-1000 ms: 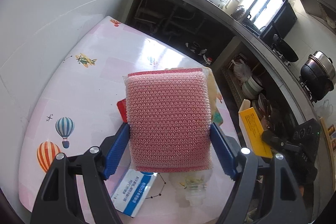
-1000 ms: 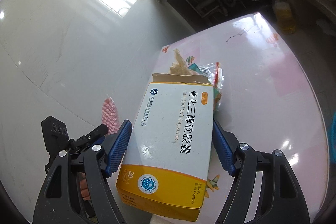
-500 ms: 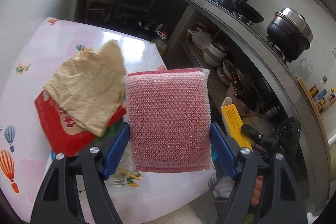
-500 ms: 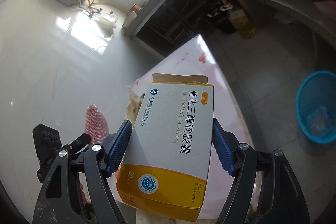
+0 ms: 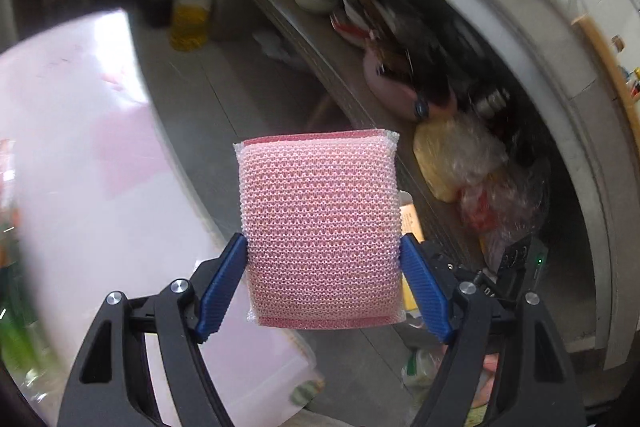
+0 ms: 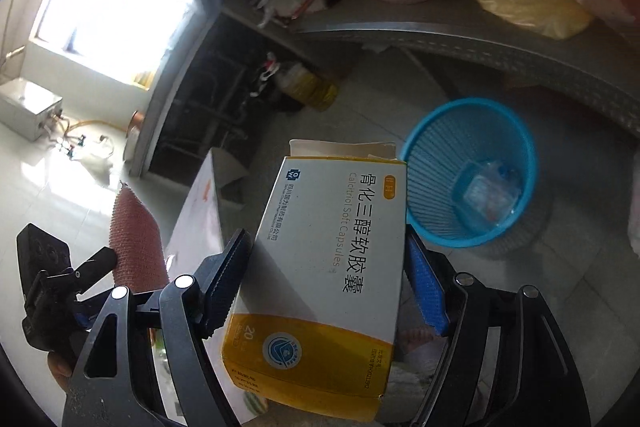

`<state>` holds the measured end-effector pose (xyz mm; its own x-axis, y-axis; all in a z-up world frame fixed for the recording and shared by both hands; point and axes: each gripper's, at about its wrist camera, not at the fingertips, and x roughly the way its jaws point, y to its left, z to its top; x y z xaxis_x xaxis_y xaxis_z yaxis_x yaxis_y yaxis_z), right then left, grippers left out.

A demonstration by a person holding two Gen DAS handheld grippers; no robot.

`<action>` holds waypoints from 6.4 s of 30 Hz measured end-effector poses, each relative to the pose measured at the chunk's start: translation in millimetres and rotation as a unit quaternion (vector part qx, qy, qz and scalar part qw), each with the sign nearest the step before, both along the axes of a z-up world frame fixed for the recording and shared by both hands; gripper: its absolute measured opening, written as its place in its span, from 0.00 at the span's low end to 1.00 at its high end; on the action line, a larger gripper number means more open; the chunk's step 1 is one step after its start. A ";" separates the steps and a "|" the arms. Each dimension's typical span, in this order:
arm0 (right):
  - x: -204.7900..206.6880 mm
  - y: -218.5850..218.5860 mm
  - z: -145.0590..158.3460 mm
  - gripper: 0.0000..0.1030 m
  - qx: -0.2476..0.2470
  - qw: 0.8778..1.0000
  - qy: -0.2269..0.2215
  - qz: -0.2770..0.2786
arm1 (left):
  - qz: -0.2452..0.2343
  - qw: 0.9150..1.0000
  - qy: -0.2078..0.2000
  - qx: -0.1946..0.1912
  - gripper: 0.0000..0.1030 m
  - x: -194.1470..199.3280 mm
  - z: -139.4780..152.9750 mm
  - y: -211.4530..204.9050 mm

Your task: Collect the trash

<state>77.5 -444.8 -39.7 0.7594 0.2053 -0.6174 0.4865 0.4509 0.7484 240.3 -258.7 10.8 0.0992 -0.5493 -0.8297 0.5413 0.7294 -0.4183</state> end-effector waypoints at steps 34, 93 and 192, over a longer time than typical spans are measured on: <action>16.4 -9.6 -93.9 0.78 -0.090 0.990 0.099 -0.046 | -0.009 0.996 0.076 0.055 0.84 50.9 -87.1 -81.1; 184.2 283.8 87.0 0.65 -0.068 0.920 -0.107 0.371 | 0.270 0.947 -0.151 0.083 0.11 40.4 -16.4 321.3; 143.6 308.8 120.6 0.41 -0.076 0.887 -0.165 0.425 | 0.329 0.941 -0.047 -0.066 0.03 11.0 -35.6 375.9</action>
<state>221.1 -136.0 80.9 0.5143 0.7236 -0.4602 -0.3121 0.6578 0.6855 251.3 117.2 -24.8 0.5231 -0.4413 -0.7291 0.0306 0.8647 -0.5014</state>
